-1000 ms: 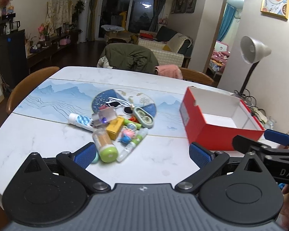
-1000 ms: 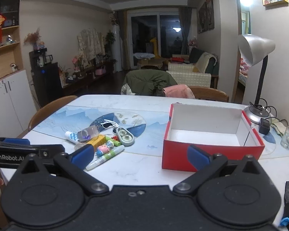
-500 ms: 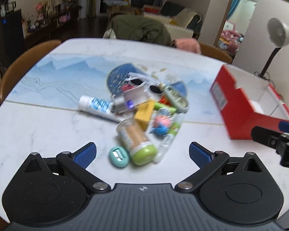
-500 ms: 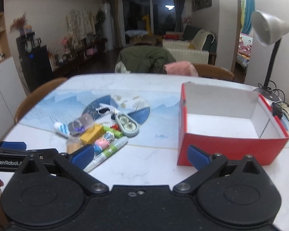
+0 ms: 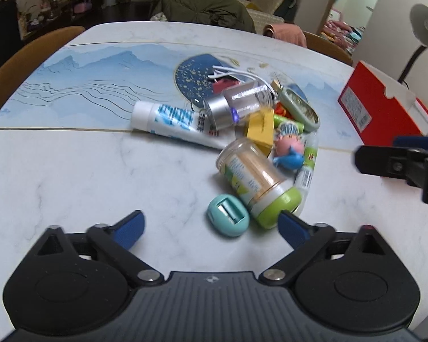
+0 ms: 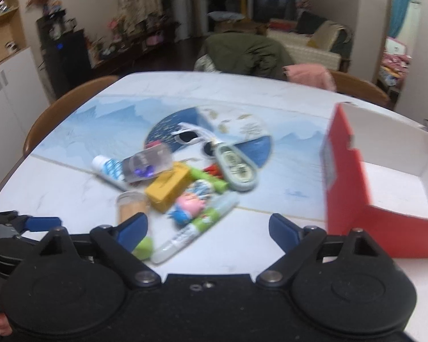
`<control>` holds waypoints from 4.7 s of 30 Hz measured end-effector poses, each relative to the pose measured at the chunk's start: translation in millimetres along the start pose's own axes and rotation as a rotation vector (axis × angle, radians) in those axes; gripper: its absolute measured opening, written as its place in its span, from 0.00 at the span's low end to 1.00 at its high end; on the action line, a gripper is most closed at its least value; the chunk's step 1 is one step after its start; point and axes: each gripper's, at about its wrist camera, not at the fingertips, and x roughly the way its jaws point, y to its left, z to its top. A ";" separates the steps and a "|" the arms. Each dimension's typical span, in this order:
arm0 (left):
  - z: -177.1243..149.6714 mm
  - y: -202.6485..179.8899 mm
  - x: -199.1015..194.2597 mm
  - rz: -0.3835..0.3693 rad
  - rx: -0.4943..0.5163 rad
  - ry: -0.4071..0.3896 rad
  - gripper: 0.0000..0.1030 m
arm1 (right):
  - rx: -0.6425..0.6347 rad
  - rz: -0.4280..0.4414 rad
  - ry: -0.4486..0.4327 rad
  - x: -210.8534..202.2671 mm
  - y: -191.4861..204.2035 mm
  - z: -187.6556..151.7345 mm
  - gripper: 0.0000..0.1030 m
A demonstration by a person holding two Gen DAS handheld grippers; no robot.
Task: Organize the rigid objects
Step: 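Grasp the teal sharpener with the left tool while the right tool grasps the toothpick jar, then carry the sharpener and toothpick jar with both tools into the red shoebox, then lower and release the sharpener and toothpick jar inside the box with both tools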
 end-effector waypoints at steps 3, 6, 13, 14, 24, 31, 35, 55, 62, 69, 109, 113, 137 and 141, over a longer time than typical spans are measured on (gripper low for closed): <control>-3.8 2.3 7.1 -0.004 0.028 0.008 0.88 | -0.046 0.040 0.041 15.3 16.4 3.0 0.84; -6.2 1.0 12.0 -0.003 0.065 0.000 0.85 | -0.075 0.060 0.084 31.7 29.3 4.4 0.78; -6.8 -6.4 19.0 -0.005 0.155 -0.031 0.73 | -0.104 0.098 0.173 63.7 51.4 6.7 0.67; -7.3 -7.6 18.7 -0.007 0.166 -0.038 0.70 | -0.106 0.096 0.182 67.5 53.1 7.4 0.65; -9.5 -10.3 16.4 -0.045 0.200 -0.066 0.39 | -0.121 0.105 0.241 92.5 64.2 9.6 0.54; -9.5 -7.0 15.8 -0.049 0.172 -0.075 0.36 | -0.131 0.114 0.259 95.7 68.5 9.0 0.44; -8.2 -3.8 14.9 -0.038 0.149 -0.076 0.36 | -0.112 0.115 0.263 93.6 66.0 10.0 0.44; 21.7 -29.4 -33.4 -0.051 0.078 -0.128 0.36 | 0.004 0.155 0.190 35.6 16.3 20.2 0.43; 44.5 -76.1 -53.4 -0.083 0.123 -0.154 0.36 | 0.046 0.150 0.143 4.3 -23.8 27.8 0.43; 67.4 -135.4 -60.7 -0.121 0.189 -0.186 0.36 | 0.110 0.127 0.087 -24.1 -76.5 34.8 0.43; 154.6 -374.4 82.9 -0.205 0.456 -0.012 0.36 | 0.295 -0.164 0.029 -14.4 -330.9 29.2 0.43; 162.9 -390.5 106.6 -0.220 0.465 0.037 0.36 | 0.300 -0.177 0.058 -0.2 -350.6 27.3 0.43; 183.0 -411.8 205.0 -0.131 0.528 0.310 0.36 | 0.122 -0.150 0.246 56.1 -348.2 20.8 0.43; 178.6 -411.7 213.0 -0.116 0.526 0.354 0.36 | 0.118 -0.144 0.272 60.3 -348.6 20.2 0.43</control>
